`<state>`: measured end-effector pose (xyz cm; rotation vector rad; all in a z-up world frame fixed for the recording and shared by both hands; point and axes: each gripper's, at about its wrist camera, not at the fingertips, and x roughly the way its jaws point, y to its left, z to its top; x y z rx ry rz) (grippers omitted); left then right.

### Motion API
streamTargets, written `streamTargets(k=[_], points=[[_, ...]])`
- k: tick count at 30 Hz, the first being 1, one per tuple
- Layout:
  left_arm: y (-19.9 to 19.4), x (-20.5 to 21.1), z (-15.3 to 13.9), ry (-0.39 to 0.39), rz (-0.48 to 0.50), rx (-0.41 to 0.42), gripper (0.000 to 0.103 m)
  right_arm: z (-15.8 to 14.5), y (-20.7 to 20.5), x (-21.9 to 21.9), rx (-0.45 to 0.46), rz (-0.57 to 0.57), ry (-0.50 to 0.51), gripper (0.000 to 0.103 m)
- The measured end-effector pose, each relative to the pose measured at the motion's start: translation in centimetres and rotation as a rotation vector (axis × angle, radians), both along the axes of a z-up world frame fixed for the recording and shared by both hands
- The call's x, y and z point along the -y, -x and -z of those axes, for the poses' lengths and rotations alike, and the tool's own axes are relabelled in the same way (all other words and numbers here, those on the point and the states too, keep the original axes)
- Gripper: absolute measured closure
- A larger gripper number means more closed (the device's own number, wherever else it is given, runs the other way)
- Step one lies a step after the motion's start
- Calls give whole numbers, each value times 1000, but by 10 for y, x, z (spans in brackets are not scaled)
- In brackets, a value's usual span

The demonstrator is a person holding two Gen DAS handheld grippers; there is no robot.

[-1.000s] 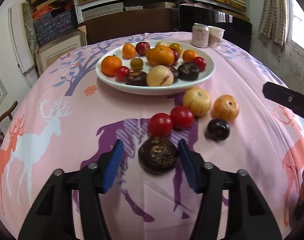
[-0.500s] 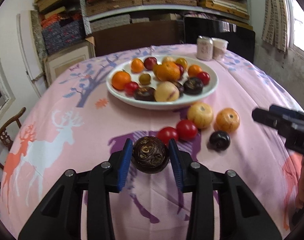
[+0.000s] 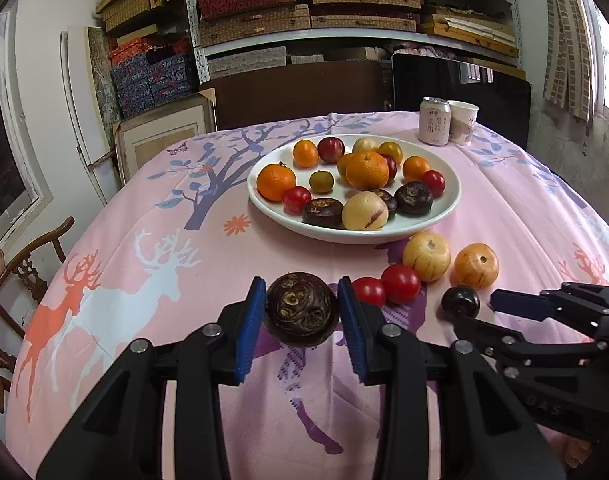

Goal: Organize fruits
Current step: 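Grasp a dark brown fruit with the left tool while the right tool grasps a dark purple fruit, then carry the dark brown and dark purple fruits onto the white plate and release both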

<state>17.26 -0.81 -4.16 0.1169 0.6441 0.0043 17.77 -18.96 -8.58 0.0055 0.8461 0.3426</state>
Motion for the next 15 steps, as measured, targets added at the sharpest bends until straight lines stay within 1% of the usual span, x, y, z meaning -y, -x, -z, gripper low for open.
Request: streamTargets(k=[2,6,9,11,15], points=[[1,-1,-1,3,-1,6,66,2,-5,-2,-11,9,2,61],[2,0,-2,9,5,8,66,3,-12,-6,-15,12,2,61],[3,0,-2,13,11,7,66,4,-13,-12,-8,3,23,64],[3,1,-2,16,14,6,66,4,-12,-15,-4,-20,29,75],[3,0,-2,18,14,7,66,3,-13,-15,-2,-27,30,75]])
